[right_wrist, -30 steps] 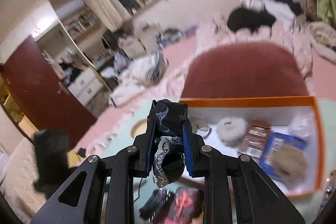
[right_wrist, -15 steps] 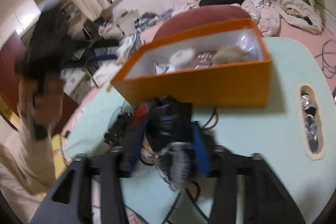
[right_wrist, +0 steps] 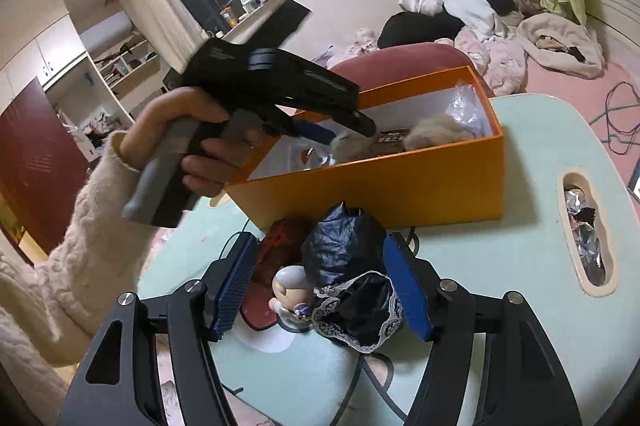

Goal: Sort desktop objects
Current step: 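Place the black lace cloth down with the right tool while the left tool grasps the pompom, then lift the white pompom out and set it on the table with the left tool, then grasp the silver cone in the box with the right tool and set it on the table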

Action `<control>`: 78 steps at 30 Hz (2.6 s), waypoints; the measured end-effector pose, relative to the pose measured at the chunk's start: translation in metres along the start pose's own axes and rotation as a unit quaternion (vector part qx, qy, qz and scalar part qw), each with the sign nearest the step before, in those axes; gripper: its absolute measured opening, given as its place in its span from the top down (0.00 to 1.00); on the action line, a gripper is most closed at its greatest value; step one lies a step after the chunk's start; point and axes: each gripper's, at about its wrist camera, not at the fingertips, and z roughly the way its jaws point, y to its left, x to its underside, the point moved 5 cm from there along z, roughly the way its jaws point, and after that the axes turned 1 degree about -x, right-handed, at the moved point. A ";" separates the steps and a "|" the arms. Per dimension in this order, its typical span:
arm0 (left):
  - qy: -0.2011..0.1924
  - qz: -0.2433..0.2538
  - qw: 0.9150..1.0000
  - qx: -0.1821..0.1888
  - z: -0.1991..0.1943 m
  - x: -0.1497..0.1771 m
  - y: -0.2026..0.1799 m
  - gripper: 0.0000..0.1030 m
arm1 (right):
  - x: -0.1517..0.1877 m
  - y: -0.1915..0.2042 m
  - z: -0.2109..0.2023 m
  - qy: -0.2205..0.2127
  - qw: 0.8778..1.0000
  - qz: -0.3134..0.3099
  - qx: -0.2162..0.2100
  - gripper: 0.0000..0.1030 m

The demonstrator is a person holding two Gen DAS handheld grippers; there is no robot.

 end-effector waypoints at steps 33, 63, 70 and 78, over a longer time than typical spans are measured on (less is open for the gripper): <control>-0.197 -0.078 0.975 0.068 -0.112 0.160 0.112 0.65 | -0.051 0.026 0.019 0.004 0.999 -0.023 -0.047 0.36; -0.248 -0.068 0.960 0.108 -0.119 0.177 0.105 0.40 | -0.104 0.048 0.121 0.097 0.995 -0.036 0.009 0.63; -0.265 -0.044 0.956 0.118 -0.141 0.143 0.090 0.40 | -0.049 0.044 0.045 0.067 0.995 -0.080 -0.007 0.63; -0.185 0.042 0.974 0.121 -0.127 0.099 0.015 0.38 | -0.013 0.024 0.035 0.041 0.997 -0.059 0.026 0.58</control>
